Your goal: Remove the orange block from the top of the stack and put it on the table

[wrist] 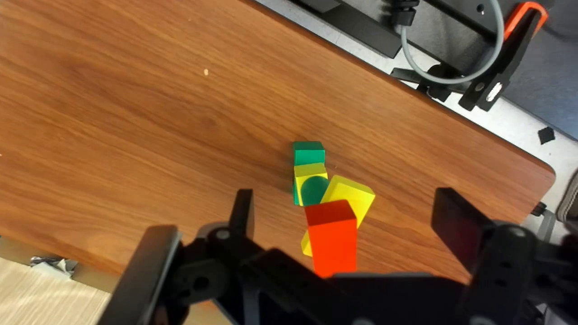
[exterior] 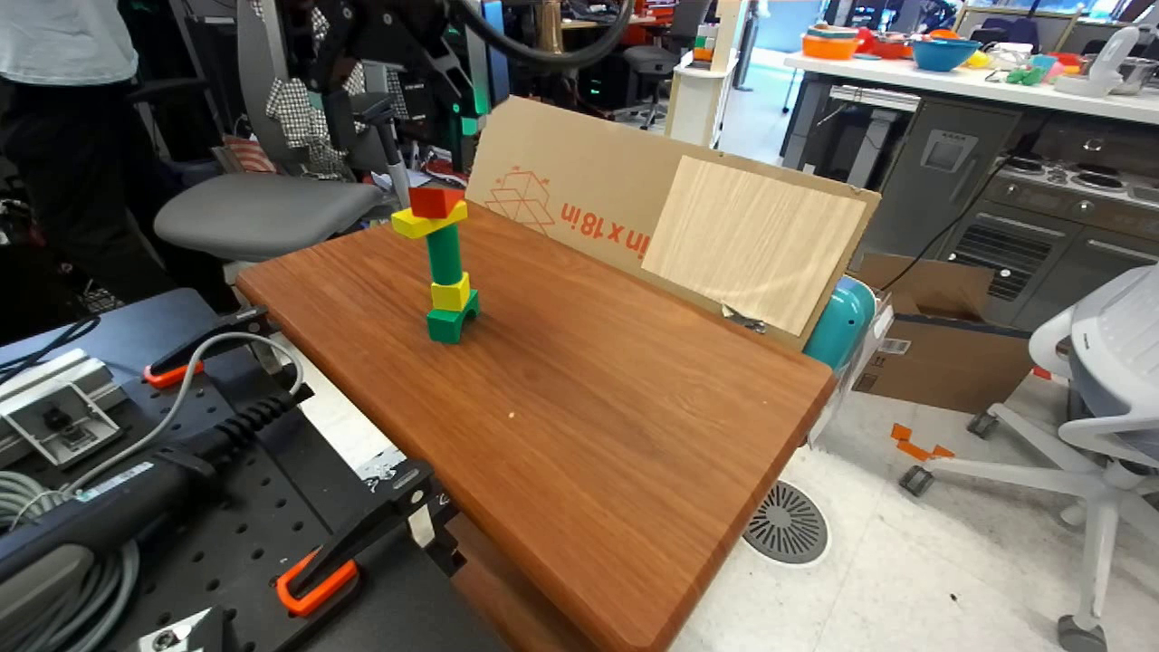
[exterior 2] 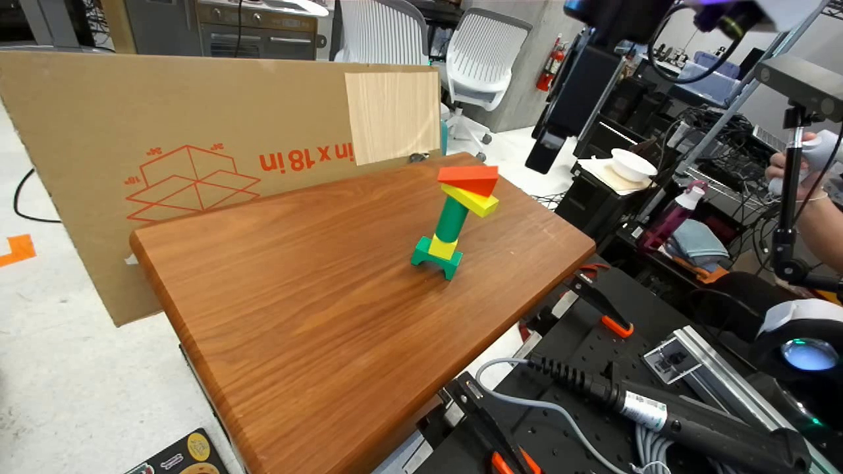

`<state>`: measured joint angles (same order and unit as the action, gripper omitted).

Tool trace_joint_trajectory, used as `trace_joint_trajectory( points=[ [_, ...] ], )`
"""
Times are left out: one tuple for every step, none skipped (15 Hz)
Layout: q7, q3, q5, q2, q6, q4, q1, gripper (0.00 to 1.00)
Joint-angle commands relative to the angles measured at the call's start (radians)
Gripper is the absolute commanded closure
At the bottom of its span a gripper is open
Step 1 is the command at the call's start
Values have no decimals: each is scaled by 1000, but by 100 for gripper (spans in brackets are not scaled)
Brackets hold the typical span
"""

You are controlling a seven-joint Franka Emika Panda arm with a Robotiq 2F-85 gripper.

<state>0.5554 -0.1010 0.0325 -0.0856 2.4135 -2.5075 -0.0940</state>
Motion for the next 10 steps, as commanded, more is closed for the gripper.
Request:
trace_joint_trajectory(
  points=[
    [37, 31, 42, 122, -14, 104, 27, 0],
    [38, 39, 41, 148, -20, 124, 34, 0],
    [43, 47, 43, 169, -22, 143, 40, 0],
    [49, 57, 47, 188, -25, 161, 46, 0],
    [49, 66, 45, 204, -29, 177, 51, 0],
    [50, 77, 43, 218, -32, 193, 56, 0],
    [50, 86, 40, 227, -34, 204, 60, 0],
    [49, 96, 39, 234, -36, 214, 64, 0],
    [49, 106, 36, 238, -37, 221, 67, 0],
    [47, 114, 32, 241, -37, 227, 70, 0]
  ],
)
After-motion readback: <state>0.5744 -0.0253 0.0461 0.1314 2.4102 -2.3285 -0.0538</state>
